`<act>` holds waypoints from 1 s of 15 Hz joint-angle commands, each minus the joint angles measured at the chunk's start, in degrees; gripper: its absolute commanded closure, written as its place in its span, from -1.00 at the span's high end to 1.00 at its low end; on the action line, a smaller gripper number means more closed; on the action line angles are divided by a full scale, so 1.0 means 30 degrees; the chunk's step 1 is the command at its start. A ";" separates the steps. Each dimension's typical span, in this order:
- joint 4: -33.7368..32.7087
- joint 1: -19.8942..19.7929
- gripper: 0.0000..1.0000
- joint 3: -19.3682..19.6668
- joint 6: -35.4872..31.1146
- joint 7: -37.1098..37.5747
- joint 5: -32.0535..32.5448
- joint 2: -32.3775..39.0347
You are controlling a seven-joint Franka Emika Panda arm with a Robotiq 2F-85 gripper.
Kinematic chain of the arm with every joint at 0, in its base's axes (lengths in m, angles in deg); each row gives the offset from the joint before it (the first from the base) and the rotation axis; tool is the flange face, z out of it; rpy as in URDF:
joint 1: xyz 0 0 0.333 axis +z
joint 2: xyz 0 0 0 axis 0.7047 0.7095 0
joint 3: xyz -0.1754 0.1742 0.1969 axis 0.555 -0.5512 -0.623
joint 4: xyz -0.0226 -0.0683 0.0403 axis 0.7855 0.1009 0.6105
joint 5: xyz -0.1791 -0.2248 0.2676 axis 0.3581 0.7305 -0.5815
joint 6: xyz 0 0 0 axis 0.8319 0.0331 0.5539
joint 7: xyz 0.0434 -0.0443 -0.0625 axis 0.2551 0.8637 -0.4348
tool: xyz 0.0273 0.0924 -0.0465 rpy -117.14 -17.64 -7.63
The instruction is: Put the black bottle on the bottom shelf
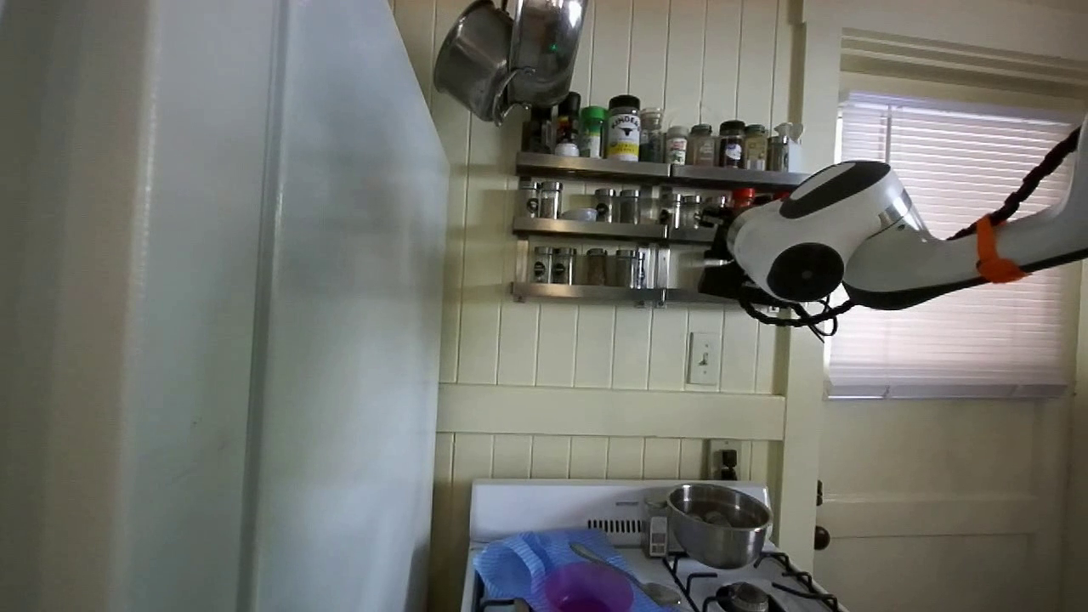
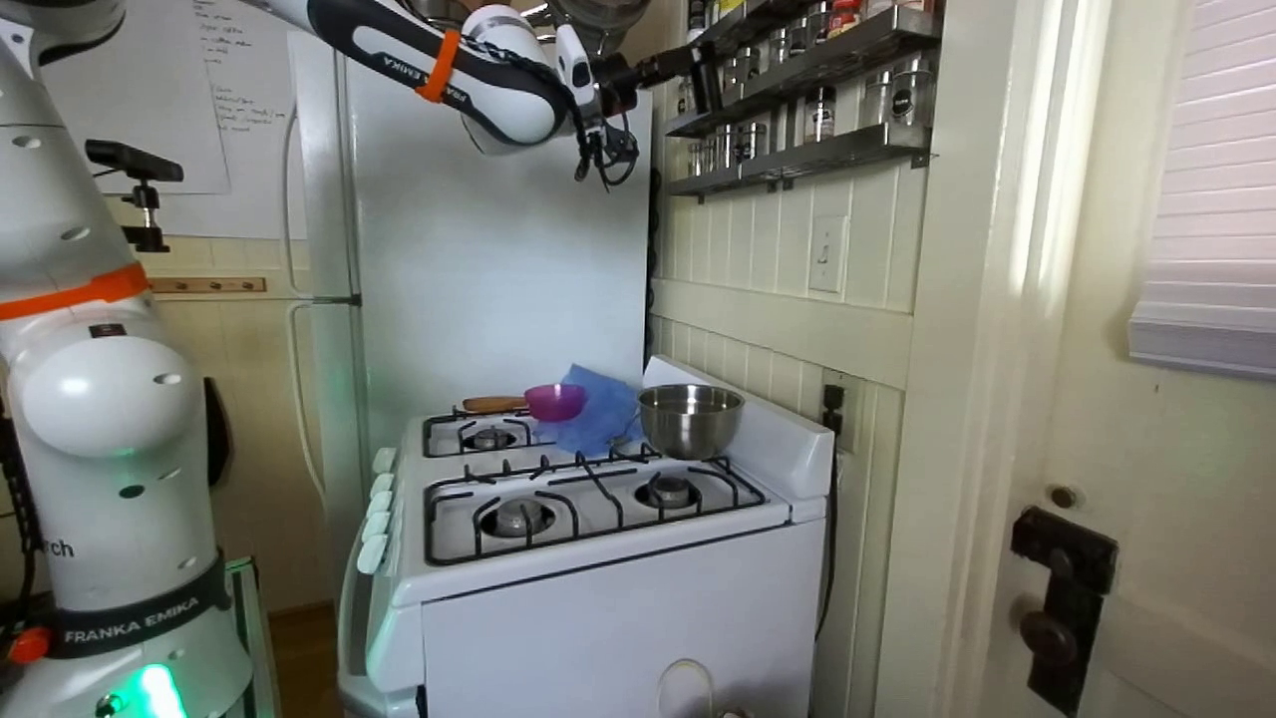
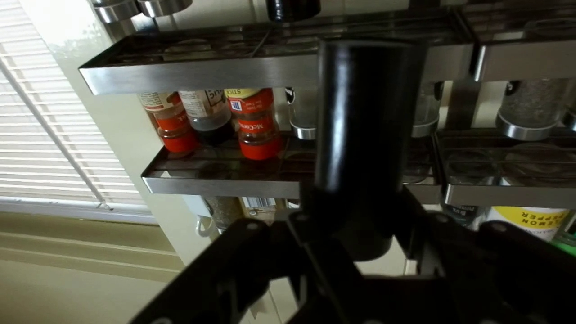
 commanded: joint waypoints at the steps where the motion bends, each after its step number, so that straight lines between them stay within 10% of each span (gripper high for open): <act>1: -0.0230 -0.0324 -0.64 -0.0431 0.1560 0.1681 0.2392 0.0732; 10: -0.1051 -0.1707 -0.64 -0.2887 0.3778 0.1268 0.3048 0.2360; 12: -0.1132 -0.1257 -0.64 -0.1747 0.3508 0.1646 0.2987 0.2580; 13: -0.0811 -0.0998 -0.14 -0.2090 0.3793 0.1199 0.2919 0.2279; 15: -0.0818 -0.1186 -0.14 -0.1815 0.3790 0.1278 0.2912 0.2417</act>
